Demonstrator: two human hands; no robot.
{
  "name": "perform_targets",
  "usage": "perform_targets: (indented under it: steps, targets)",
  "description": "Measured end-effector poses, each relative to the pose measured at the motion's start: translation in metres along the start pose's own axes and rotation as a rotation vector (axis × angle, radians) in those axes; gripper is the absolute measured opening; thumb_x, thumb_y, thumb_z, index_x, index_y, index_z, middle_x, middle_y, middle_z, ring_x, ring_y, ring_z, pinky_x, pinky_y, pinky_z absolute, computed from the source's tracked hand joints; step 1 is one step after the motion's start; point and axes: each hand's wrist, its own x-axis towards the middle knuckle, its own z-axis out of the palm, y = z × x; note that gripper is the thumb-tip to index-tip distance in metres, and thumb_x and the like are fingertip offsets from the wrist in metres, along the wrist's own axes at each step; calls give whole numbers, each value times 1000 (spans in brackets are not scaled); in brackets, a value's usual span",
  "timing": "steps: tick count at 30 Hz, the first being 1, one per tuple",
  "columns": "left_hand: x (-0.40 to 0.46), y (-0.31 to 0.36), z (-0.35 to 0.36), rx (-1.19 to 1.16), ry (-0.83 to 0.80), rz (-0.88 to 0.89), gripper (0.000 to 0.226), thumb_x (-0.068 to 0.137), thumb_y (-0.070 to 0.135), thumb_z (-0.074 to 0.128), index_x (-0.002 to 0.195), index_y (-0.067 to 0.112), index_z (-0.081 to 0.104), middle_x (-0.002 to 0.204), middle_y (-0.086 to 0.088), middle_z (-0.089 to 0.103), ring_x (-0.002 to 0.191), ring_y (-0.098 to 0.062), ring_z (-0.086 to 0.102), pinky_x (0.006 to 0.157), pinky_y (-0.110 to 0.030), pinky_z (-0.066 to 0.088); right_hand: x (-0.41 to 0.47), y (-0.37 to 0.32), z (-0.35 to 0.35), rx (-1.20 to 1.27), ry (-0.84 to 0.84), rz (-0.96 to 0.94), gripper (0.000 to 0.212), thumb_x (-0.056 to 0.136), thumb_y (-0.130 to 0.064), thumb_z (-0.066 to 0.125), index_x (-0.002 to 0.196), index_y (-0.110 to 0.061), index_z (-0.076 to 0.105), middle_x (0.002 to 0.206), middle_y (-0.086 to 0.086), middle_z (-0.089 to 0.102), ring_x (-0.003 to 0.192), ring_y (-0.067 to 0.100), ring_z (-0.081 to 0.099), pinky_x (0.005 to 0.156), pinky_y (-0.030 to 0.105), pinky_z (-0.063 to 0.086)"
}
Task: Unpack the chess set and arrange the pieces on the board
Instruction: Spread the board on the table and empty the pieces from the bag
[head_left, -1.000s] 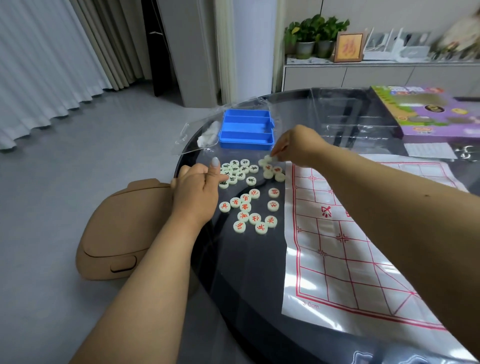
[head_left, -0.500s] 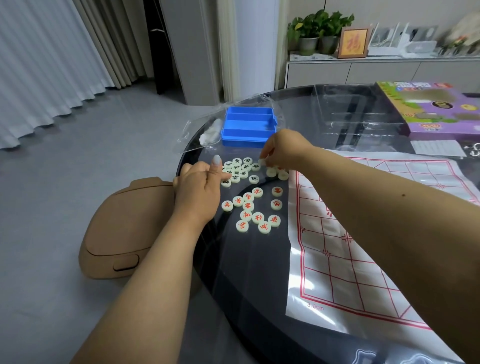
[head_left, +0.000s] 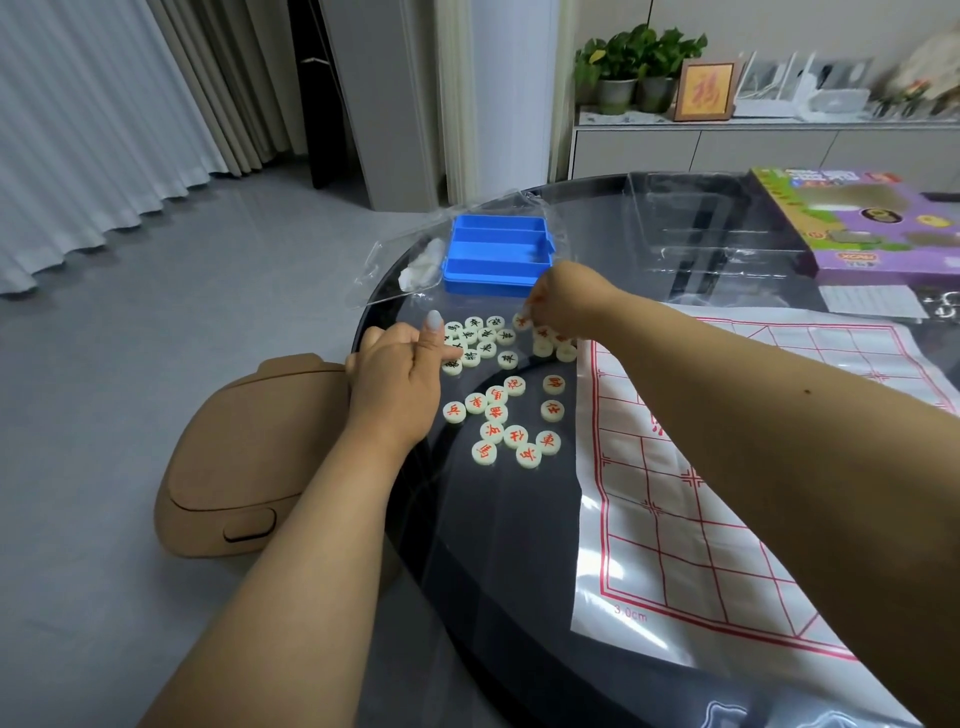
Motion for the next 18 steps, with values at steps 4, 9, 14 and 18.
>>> perform_targets:
  steps: [4,9,14,18]
  targets:
    - [0,1,0,3,-4,-3,82,90,69,9,92,22,76,79,28,52,99,-1,34,93,-24,16,0,3,1,4,54,-10,20,91,-22,58,99,-9,71,95,13,70,75,22,62,75,35,54]
    - [1,-1,0,2,8,3,85,86,71,5,92,23,76,80,28,52,99,-1,35,92,-23,16,-3,11,-5,-6,101,-35,21,90,-17,57,105,-11,71,105,9,68,94,24,63,87,36,53]
    - [1,1,0,0,21,8,90,81,72,1,92,23,76,79,28,52,99,-2,36,93,-24,17,-9,17,-18,6,109,-57,27,92,-11,54,113,-19,69,121,1,64,106,22,59,89,28,46]
    - [1,1,0,-2,20,7,90,81,72,1,92,23,76,79,28,52,98,-1,34,92,-23,17,-12,19,-13,-41,49,-70,30,87,-14,65,115,-21,67,119,3,63,102,22,60,88,30,49]
